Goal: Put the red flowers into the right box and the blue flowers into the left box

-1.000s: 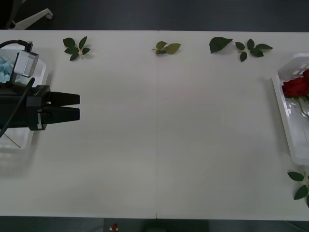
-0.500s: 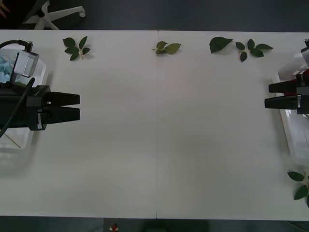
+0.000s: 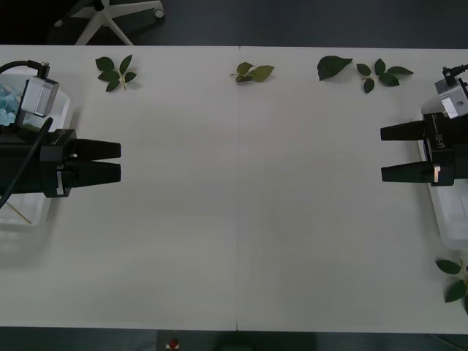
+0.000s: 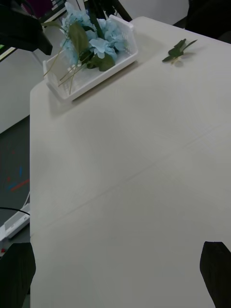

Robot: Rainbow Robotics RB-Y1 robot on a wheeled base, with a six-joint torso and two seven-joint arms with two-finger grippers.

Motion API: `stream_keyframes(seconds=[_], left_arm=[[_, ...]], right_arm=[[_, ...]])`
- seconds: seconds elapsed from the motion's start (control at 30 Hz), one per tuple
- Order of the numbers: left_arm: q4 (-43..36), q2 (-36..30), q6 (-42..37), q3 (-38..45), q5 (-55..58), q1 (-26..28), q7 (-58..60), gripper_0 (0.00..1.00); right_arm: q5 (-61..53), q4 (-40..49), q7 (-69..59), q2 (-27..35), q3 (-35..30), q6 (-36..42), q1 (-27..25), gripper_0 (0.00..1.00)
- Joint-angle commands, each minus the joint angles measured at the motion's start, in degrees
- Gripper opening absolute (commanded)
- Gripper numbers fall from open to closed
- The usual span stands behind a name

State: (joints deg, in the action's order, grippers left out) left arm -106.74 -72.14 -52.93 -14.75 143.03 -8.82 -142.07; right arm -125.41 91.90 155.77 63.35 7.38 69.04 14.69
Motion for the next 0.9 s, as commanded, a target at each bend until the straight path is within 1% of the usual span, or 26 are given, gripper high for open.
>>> stream_keyframes(seconds=[0.03, 0.4, 0.73, 0.9], left_arm=[[-1.01, -0.54, 0.2, 0.51, 0.23, 0.21, -3.31, 1.0], [-1.01, -0.54, 0.2, 0.51, 0.23, 0.21, -3.31, 1.0], [-1.01, -0.54, 0.2, 0.51, 0.23, 0.21, -3.31, 1.0], [-1.01, -0.54, 0.2, 0.51, 0.23, 0.21, -3.31, 1.0]], right_arm=[[-2.29, 2.76, -0.77, 0.11, -0.44, 0.49, -1.24, 1.0], [-8.97, 4.69, -0.77, -2.53, -0.08, 1.89, -1.77, 1.0], [-14.33, 7.06, -0.77, -2.71, 0.53, 3.91, -1.77, 1.0], [-14.77, 8.2, -0.77, -2.71, 0.53, 5.32, -1.68, 1.0]])
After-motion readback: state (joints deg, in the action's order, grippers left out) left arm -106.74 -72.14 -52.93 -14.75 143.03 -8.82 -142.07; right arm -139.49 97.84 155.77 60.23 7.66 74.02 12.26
